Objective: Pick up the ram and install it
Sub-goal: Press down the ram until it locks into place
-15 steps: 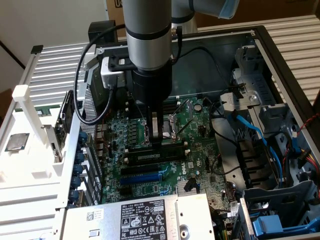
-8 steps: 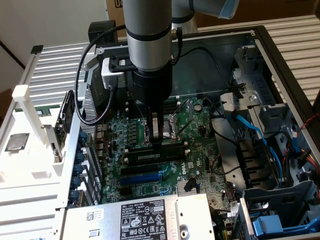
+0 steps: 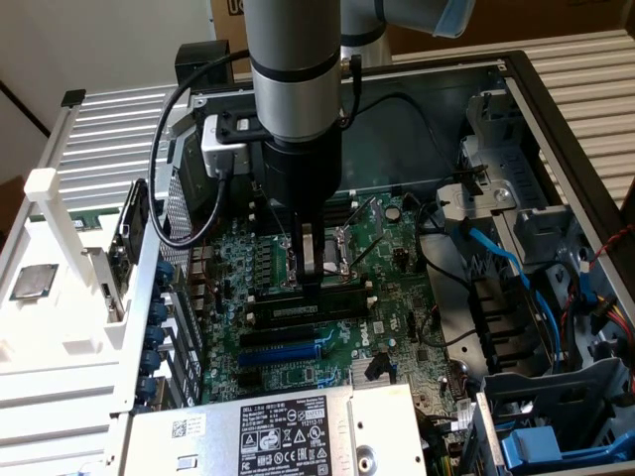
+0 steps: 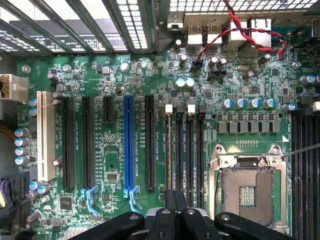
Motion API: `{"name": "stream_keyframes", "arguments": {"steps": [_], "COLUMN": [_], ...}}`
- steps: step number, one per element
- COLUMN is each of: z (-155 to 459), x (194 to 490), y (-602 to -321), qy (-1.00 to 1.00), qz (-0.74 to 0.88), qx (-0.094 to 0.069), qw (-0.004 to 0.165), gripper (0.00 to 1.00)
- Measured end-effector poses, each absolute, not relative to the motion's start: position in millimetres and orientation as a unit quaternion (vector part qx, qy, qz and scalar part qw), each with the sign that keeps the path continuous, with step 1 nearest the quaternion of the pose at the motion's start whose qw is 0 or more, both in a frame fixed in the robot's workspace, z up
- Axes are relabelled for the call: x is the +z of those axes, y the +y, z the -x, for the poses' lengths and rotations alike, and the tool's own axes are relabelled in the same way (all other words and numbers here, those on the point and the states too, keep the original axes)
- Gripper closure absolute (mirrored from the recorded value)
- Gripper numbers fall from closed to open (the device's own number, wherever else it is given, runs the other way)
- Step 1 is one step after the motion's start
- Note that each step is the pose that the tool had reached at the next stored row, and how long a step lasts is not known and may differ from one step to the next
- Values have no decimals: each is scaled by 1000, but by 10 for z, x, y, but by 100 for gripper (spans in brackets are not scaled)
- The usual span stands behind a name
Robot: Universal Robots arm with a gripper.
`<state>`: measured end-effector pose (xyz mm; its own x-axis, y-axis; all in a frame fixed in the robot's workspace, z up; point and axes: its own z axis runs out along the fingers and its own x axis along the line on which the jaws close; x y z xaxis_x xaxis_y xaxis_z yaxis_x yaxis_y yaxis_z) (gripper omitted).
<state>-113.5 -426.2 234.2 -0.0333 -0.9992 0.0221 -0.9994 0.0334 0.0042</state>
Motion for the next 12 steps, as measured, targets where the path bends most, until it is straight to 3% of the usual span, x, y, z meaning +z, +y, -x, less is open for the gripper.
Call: {"name": "stream_keyframes", "arguments": {"steps": [12], "z": [1136], "x": [2309], "y": [-4262], "qy": [-719], "qz": [-695], "qx": [6], "qw": [9], "gripper": [89]}}
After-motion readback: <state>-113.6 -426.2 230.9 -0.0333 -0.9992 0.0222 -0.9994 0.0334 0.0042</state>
